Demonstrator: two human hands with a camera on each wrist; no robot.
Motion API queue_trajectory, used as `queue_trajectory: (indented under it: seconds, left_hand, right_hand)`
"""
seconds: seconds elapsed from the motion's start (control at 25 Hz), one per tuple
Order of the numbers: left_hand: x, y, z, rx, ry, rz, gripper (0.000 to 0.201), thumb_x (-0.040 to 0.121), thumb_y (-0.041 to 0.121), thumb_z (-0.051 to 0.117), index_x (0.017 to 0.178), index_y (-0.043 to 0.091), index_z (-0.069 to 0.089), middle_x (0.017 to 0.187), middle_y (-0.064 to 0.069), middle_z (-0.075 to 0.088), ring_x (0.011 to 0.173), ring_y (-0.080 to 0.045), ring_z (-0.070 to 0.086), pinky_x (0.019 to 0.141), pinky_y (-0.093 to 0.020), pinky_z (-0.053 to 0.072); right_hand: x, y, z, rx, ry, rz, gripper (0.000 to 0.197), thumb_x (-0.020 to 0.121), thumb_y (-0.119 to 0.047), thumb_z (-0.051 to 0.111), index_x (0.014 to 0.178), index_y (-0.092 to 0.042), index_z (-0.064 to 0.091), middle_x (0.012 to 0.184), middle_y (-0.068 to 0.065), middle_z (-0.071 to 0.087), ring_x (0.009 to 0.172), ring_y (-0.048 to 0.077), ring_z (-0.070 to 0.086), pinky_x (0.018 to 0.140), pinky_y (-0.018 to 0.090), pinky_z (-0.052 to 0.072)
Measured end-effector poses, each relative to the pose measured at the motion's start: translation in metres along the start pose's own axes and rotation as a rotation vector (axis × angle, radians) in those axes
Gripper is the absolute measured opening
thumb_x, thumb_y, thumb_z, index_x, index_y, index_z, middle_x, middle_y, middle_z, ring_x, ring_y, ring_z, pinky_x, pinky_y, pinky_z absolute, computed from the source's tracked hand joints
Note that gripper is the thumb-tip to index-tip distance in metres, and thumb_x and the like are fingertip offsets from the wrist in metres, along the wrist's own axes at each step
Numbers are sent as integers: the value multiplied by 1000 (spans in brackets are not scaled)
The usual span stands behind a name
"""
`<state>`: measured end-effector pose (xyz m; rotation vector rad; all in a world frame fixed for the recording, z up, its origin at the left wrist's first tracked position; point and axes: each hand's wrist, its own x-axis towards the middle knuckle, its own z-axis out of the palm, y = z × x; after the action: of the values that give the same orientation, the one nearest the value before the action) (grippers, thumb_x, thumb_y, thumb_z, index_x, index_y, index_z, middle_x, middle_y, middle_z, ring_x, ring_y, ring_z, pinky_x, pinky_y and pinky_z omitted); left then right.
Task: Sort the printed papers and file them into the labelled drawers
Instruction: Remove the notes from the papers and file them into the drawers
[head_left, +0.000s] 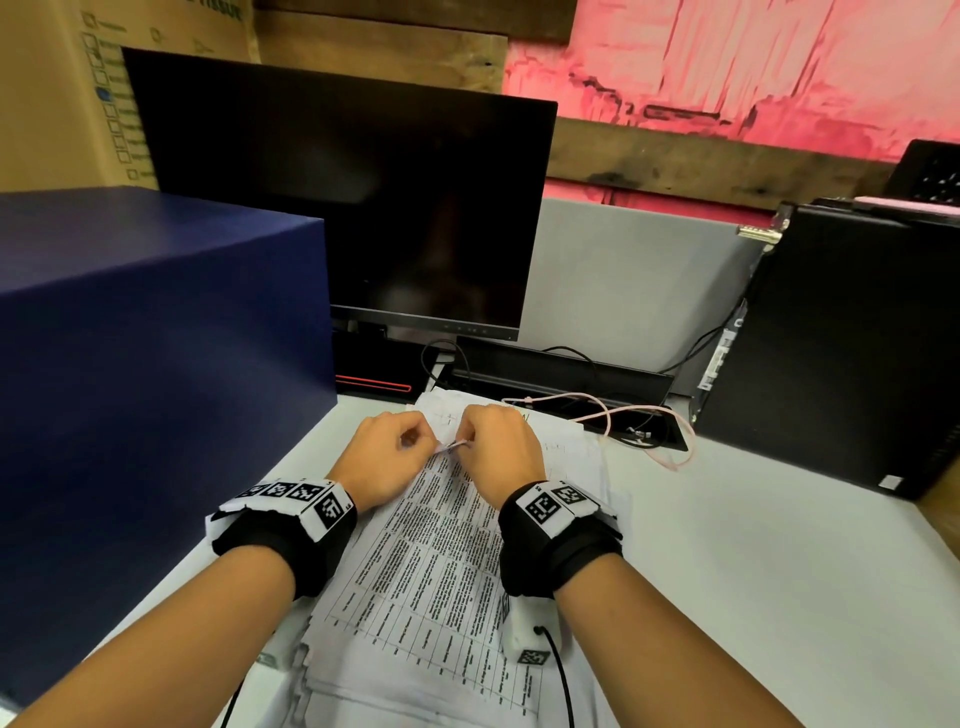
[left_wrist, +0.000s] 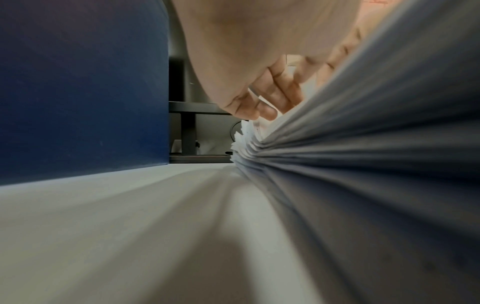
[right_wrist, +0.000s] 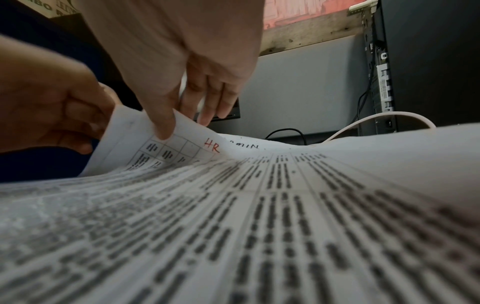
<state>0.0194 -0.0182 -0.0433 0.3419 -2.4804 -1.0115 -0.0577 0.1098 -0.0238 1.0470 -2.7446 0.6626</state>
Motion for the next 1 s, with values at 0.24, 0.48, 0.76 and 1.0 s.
queue_trajectory:
  seconds: [0.24, 0.48, 0.76, 1.0]
  left_hand:
    - [6, -13, 1, 46, 40, -79, 7, 90, 21, 59, 97, 23, 58, 74, 7, 68, 71, -6, 60, 69, -27, 50]
    - [9, -26, 4, 222, 28, -48, 46, 81, 33, 71, 123, 31, 54, 89, 8, 51, 90, -13, 51, 86, -32, 48]
    - [8, -21, 1, 224, 92, -24, 10, 89, 23, 64, 98, 27, 65, 103, 8, 48, 105, -9, 38, 88, -23, 34]
    - [6, -15, 0, 200, 111, 46, 10, 88, 21, 64, 86, 30, 61, 93, 10, 60, 92, -7, 51, 80, -22, 43]
  right_hand:
    - [0, 3, 0, 28, -103, 7, 21, 83, -3, 60, 83, -23, 70, 94, 2, 68, 90, 23, 62, 75, 34, 53]
    - [-2, 8, 2, 4, -180, 35, 21, 80, -14, 70, 66, -27, 62, 91, 3, 68, 100, 23, 55, 77, 31, 50]
    - [1, 5, 4, 48, -103, 51, 16, 80, -8, 68, 79, -22, 73, 95, 4, 68, 99, 24, 57, 76, 30, 49]
    - [1, 7, 3, 65, -93, 76, 8, 83, -17, 69, 82, -24, 73, 96, 3, 69, 95, 23, 60, 76, 30, 50]
